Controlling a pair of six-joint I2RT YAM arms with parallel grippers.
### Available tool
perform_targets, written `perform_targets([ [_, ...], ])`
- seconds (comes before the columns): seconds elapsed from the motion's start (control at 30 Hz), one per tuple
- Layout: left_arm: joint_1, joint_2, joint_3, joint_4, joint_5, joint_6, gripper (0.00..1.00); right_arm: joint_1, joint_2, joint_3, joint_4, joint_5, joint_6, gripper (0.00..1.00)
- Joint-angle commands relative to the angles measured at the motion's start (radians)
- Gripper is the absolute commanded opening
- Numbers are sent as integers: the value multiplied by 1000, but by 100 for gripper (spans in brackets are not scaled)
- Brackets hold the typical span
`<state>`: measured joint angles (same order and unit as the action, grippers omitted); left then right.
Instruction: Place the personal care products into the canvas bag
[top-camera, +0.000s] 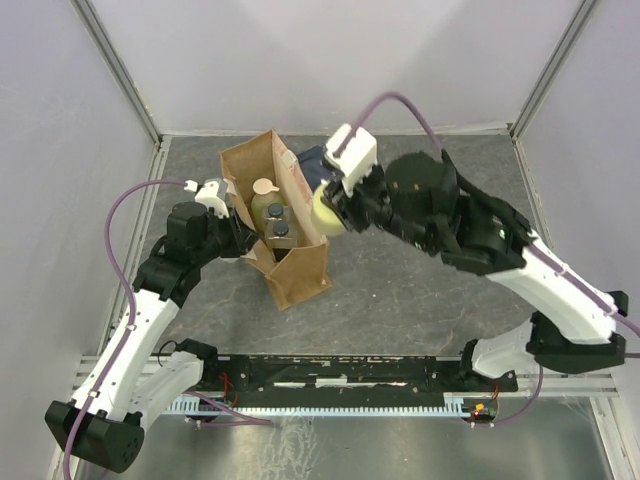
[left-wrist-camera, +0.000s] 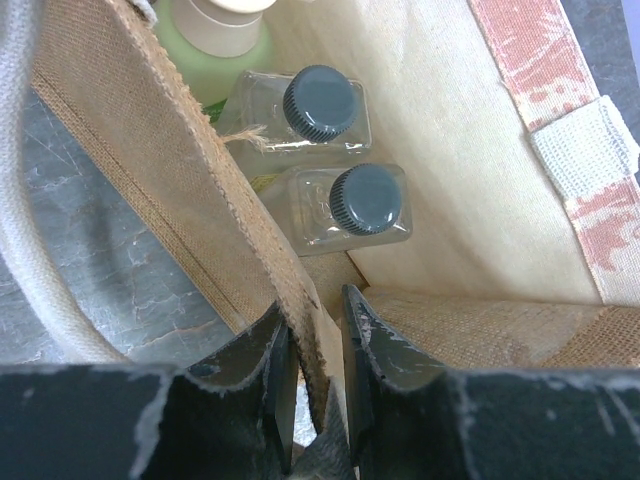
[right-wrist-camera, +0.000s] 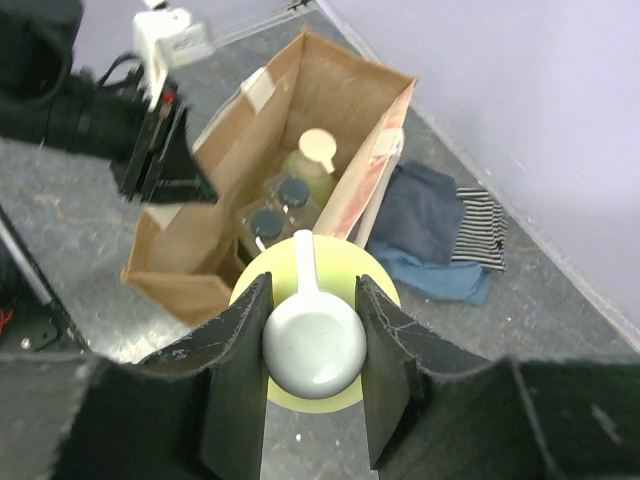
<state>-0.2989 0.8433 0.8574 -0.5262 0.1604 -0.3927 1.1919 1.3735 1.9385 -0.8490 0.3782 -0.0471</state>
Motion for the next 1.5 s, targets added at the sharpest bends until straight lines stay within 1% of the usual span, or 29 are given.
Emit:
perform_targets([
  [0.0, -3, -25, 45, 5, 26, 50, 30, -90, 138, 214, 131, -147, -83, 1],
  [0.1, -3, -33, 50, -9, 22, 54, 30, -111, 241, 332, 122, -214, -88, 0],
  [0.2, -3, -40, 59, -18, 26, 54, 30, -120, 304, 345, 145, -253, -80, 1],
  [0.3, -3, -43, 72, -32, 36, 54, 30, -125, 323, 282, 187, -259, -62, 1],
  [0.43, -3, -50, 83, -40, 32, 59, 30, -125, 303, 170, 224, -259, -31, 1],
  [0.77, -3, -25, 82, -38, 10, 64, 30, -125, 180, -31, 223, -231, 35, 1],
  [1.03, -3, -16, 76, -18, -8, 60, 30, -125, 142, -279, 390, -228, 70, 1],
  [1.27, -4, -21, 91, -25, -7, 61, 31, -125, 175, -334, 436, -248, 99, 1],
  [1.47, -3, -22, 98, -29, 0, 61, 31, -124, 177, -411, 512, -240, 101, 1],
])
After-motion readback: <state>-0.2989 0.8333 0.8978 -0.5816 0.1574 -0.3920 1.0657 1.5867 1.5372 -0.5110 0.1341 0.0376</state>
